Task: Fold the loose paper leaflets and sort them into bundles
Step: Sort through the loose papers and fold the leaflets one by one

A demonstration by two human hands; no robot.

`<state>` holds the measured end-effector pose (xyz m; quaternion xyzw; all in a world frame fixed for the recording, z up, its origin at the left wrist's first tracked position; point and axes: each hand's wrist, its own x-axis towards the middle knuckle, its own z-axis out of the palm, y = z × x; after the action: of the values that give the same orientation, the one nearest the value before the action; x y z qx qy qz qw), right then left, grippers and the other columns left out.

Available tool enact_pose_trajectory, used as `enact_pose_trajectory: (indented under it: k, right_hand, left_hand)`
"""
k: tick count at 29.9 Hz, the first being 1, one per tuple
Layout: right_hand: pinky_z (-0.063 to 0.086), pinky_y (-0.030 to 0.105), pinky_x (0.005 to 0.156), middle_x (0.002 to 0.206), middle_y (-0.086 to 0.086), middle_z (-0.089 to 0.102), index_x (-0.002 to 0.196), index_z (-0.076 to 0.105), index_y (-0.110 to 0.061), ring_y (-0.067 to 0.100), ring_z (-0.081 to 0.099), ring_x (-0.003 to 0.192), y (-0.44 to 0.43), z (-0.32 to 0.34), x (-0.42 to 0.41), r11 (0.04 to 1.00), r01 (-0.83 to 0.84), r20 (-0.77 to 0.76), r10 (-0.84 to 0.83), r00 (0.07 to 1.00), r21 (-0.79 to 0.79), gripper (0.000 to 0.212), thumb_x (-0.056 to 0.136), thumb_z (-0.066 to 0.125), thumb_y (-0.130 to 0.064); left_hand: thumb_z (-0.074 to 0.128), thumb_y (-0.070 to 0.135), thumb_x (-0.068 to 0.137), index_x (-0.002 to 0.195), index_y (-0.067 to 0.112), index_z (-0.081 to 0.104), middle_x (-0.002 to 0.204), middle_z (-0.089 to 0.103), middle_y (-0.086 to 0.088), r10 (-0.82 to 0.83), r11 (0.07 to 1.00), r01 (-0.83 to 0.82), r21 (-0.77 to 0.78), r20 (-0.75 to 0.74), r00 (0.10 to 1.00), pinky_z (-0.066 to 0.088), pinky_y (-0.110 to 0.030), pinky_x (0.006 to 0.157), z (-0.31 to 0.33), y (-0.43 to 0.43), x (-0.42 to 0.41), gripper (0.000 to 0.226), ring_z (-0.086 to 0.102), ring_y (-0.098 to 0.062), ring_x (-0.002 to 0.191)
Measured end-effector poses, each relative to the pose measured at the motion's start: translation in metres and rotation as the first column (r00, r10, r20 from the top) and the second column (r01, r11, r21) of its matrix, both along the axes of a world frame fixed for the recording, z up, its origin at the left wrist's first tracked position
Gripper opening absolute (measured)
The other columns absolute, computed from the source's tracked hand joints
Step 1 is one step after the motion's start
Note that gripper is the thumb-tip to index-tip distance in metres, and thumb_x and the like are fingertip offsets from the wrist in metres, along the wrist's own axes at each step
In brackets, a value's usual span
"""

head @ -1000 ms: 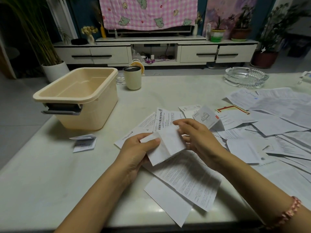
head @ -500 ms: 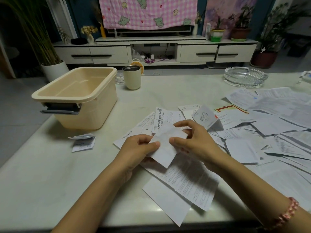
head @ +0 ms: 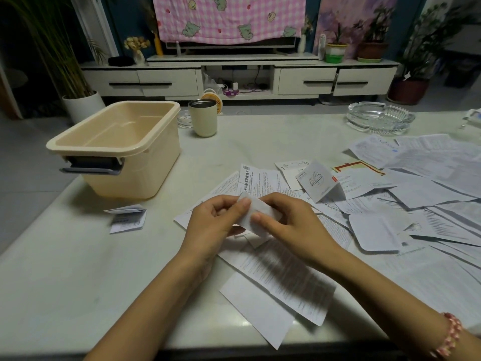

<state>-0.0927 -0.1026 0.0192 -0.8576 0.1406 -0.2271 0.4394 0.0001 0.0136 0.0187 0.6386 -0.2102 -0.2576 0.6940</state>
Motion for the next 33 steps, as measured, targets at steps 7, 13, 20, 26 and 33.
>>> enact_pose_trajectory:
  k: [7, 13, 20, 26, 33]
  right_hand:
    - [0.042, 0.017, 0.043, 0.060, 0.001, 0.055, 0.082, 0.061, -0.009, 0.010, 0.053, 0.042, 0.004, 0.004, -0.003, 0.921, -0.093, -0.025, 0.111, 0.994, 0.379, 0.007, 0.087, 0.062, -0.003]
    - [0.040, 0.022, 0.047, 0.057, 0.000, 0.056, 0.085, 0.062, -0.006, 0.008, 0.048, 0.043, 0.017, -0.004, 0.002, 0.923, -0.021, -0.034, 0.037, 0.999, 0.383, 0.012, 0.082, 0.069, -0.014]
    - [0.039, 0.014, 0.044, 0.059, 0.002, 0.051, 0.093, 0.061, 0.000, 0.006, 0.049, 0.044, 0.032, -0.008, 0.006, 0.758, 0.072, 0.003, -0.097, 0.995, 0.648, 0.011, 0.086, 0.063, -0.009]
    - [0.036, 0.019, 0.042, 0.051, 0.003, 0.050, 0.071, 0.059, -0.008, 0.010, 0.044, 0.045, 0.051, -0.014, 0.015, 0.763, 0.154, -0.089, -0.126, 0.988, 0.628, 0.016, 0.086, 0.064, -0.009]
    - [0.039, 0.016, 0.047, 0.069, 0.009, 0.047, 0.072, 0.056, -0.007, 0.011, 0.045, 0.051, 0.077, 0.008, 0.065, 0.745, 0.134, -0.146, -0.049, 0.988, 0.654, 0.016, 0.086, 0.062, -0.005]
  left_hand:
    - [0.060, 0.033, 0.087, 0.086, 0.015, 0.064, 0.074, 0.062, 0.006, 0.049, 0.993, -0.078, 0.090, 0.290, 0.956, 0.046, -0.016, 0.053, -0.002, -0.001, 0.005, 0.018, 0.056, 0.001, 0.060]
    - [0.057, 0.033, 0.090, 0.061, -0.002, 0.046, 0.051, 0.038, -0.002, 0.062, 0.971, -0.190, 0.142, 0.623, 0.780, 0.029, -0.027, 0.051, -0.009, 0.002, 0.002, 0.047, 0.032, -0.011, 0.052]
    - [0.054, 0.028, 0.093, 0.056, 0.000, 0.040, 0.049, 0.038, -0.012, 0.257, 0.956, -0.293, -0.016, 0.530, 0.808, 0.037, -0.036, 0.052, -0.015, 0.007, 0.006, 0.048, 0.036, -0.019, 0.052]
    - [0.053, 0.029, 0.094, 0.063, -0.002, 0.050, 0.059, 0.050, -0.018, 0.196, 0.953, -0.292, 0.079, 0.576, 0.794, 0.036, -0.033, 0.054, -0.023, 0.029, 0.020, 0.044, 0.042, -0.014, 0.050]
    - [0.040, 0.028, 0.093, 0.116, 0.004, 0.056, 0.115, 0.055, -0.016, 0.295, 0.785, -0.618, 0.055, 0.844, 0.449, 0.039, -0.037, 0.088, -0.021, 0.096, 0.079, 0.037, 0.050, -0.032, 0.104]
